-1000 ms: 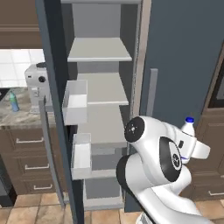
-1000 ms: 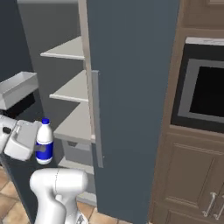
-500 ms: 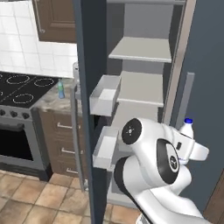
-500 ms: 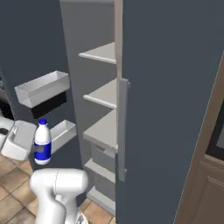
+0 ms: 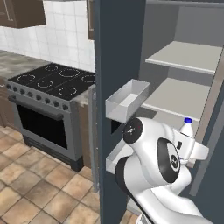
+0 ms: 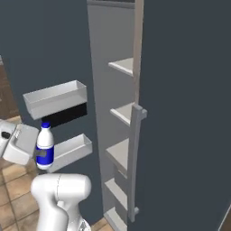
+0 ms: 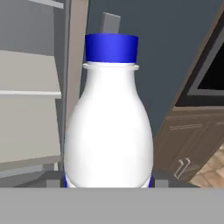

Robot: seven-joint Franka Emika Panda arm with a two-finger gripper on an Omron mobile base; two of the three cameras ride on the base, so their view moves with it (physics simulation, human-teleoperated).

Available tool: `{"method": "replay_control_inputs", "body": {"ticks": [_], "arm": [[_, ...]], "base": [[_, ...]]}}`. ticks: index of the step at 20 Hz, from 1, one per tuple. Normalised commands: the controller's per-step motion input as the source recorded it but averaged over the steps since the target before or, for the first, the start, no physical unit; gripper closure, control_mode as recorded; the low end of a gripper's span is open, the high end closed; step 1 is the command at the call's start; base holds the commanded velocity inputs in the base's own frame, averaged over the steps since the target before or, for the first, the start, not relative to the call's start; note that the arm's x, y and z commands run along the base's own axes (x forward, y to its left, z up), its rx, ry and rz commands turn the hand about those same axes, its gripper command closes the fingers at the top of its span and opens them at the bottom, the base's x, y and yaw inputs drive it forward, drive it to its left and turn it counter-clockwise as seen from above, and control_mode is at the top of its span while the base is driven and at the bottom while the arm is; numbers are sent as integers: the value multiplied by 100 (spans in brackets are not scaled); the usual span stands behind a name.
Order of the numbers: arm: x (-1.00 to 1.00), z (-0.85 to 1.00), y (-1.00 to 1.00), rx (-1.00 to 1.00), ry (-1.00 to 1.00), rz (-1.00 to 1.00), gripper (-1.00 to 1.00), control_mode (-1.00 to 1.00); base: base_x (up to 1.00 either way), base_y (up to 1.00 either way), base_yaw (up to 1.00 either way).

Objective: Take the bottled waters from the counter and place them in the freezer to freeze. Close the freezer door after placing the bottles.

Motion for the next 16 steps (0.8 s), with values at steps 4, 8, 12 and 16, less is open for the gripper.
{"method": "replay_control_inputs", "body": {"ticks": [4,8,12,16], "arm": [[0,0,0,0,0,0,100,100],[0,0,0,0,0,0,100,100],[0,0,0,0,0,0,100,100],[0,0,0,0,0,0,100,100]], "base": [[0,-12,23],[14,-56,16],[20,-35,6],[1,3,0]]}}
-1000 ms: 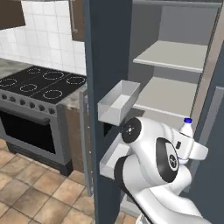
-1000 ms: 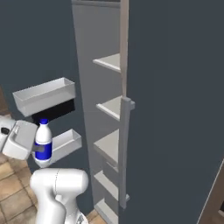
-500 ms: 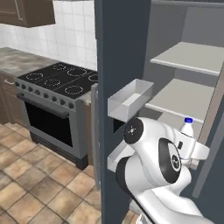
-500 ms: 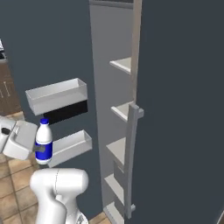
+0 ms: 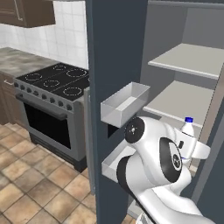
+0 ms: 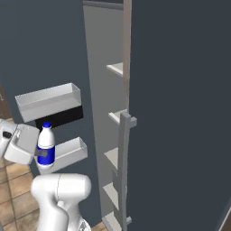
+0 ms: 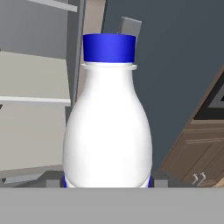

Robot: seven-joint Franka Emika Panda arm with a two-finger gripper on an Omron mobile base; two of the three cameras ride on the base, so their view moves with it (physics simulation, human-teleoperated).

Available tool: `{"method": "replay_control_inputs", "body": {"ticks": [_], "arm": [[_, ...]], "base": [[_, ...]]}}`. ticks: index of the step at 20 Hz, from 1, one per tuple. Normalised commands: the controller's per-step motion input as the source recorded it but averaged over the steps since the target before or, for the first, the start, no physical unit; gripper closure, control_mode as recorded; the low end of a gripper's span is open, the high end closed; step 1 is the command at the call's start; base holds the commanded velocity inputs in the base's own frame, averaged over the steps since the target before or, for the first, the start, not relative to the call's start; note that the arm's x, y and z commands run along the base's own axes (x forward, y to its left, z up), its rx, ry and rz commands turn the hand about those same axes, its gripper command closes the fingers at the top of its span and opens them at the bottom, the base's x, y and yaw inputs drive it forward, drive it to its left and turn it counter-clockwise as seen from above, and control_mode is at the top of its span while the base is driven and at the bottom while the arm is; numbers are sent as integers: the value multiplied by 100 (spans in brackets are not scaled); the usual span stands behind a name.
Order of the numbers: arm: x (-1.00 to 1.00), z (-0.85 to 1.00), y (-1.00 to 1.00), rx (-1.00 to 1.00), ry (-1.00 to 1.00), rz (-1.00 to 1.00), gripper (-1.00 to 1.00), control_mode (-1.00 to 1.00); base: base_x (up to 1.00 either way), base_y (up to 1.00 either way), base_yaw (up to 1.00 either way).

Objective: Take the bottled waters from the counter and place them in the freezer to freeze. Close the freezer door after placing the bottles.

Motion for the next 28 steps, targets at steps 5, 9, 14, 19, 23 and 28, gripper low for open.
{"method": "replay_control_inputs", "body": {"ticks": [5,9,14,19,23,28], "arm": [[0,0,0,0,0,0,100,100],[0,0,0,0,0,0,100,100],[0,0,0,0,0,0,100,100],[0,0,0,0,0,0,100,100],[0,0,0,0,0,0,100,100],[0,0,0,0,0,0,100,100]], "base": [[31,-14,0],[37,-40,0],[21,-21,0],[23,-53,-2],[21,-53,-13],[9,-31,-8]]}}
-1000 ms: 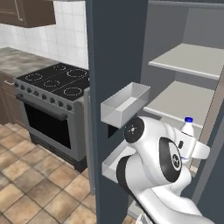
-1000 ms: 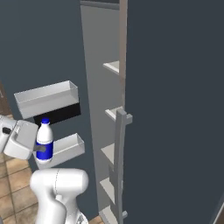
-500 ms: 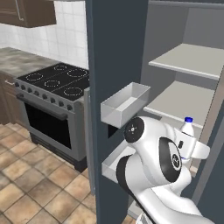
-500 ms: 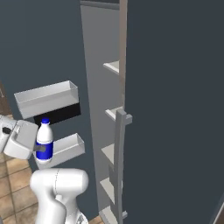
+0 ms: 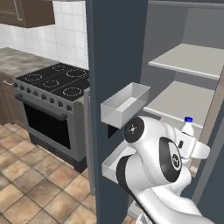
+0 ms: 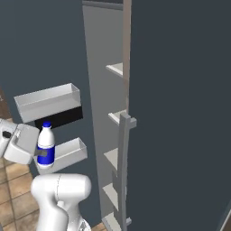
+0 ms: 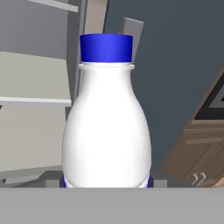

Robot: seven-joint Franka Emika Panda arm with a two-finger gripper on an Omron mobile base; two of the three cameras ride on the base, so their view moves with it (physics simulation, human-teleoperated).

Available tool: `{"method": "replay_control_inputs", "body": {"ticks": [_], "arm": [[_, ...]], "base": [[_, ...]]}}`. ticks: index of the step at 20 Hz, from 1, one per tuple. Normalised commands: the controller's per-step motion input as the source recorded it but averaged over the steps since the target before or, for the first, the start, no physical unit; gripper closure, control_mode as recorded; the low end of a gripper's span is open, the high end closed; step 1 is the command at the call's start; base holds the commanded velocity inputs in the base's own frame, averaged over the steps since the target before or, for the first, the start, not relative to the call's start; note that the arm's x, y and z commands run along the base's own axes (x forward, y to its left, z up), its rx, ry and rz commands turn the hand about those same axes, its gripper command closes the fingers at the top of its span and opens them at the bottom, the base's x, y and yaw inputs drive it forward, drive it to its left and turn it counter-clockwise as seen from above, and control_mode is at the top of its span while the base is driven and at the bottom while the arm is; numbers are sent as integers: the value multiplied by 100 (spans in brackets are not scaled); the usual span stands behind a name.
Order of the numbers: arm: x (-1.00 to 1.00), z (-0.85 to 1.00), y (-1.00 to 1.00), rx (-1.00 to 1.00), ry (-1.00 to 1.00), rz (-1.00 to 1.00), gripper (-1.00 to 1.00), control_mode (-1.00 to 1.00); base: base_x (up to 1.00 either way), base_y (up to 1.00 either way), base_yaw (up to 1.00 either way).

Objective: Take the bottled waters from the counter and place them in the freezer to freeze. Close the freezer door after placing the bottles.

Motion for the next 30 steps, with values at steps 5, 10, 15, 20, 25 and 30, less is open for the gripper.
{"method": "replay_control_inputs", "body": {"ticks": [5,10,15,20,25,30], "arm": [[0,0,0,0,0,0,100,100],[0,0,0,0,0,0,100,100],[1,0,0,0,0,0,100,-100],[34,0,-42,0,-7,5,100,-100],[59,-4,-80,1,-21,17,100,-100],[25,0,-22,0,-7,8,100,-100]], "base": [[0,0,0],[0,0,0],[0,0,0],[0,0,0],[0,0,0],[0,0,0]]}}
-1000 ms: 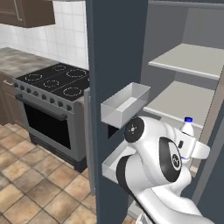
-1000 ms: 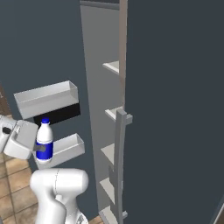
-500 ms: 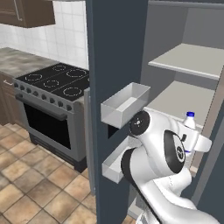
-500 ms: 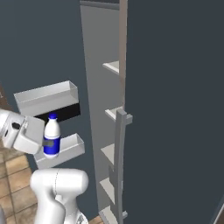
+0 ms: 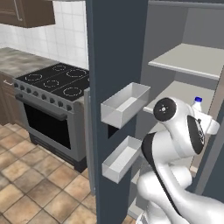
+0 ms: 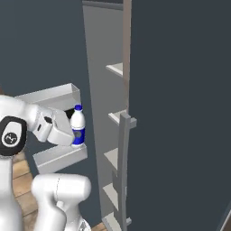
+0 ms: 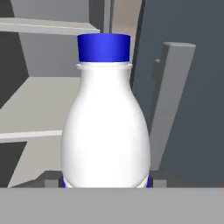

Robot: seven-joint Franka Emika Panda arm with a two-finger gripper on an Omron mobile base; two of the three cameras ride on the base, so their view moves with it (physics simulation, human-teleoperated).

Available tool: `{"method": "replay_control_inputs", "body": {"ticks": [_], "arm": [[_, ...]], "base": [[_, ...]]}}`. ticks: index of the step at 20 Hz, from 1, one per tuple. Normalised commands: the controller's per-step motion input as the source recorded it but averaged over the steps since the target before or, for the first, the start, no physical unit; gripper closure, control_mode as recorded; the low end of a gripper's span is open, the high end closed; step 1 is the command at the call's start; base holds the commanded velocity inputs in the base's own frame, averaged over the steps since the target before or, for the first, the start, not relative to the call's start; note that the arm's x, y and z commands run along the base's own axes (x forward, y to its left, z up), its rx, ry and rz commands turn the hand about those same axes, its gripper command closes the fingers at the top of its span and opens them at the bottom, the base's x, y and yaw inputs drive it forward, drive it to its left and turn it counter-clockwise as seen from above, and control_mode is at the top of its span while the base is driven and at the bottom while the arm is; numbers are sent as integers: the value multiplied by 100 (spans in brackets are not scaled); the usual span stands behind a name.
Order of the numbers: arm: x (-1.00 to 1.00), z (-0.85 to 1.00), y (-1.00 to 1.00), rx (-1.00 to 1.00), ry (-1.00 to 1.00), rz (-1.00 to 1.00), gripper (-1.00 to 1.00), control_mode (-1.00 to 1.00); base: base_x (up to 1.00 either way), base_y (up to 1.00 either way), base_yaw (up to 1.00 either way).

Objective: Take the bottled waters from the counter and place them in the freezer to freeze. Close the freezer door after placing the bottles.

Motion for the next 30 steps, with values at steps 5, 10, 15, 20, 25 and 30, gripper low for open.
{"method": "replay_control_inputs", "body": {"ticks": [5,10,15,20,25,30], "arm": [[52,-16,-34,0,0,0,100,-100],[57,-32,-34,0,-1,0,100,-100],[52,-15,-3,0,0,0,100,-100],[48,-2,-16,0,0,0,100,-100],[41,0,-29,0,0,0,100,-100],[46,-13,-31,0,-4,0,100,-100]], "base": [[0,0,0],[0,0,0],[0,0,0],[0,0,0],[0,0,0],[0,0,0]]}}
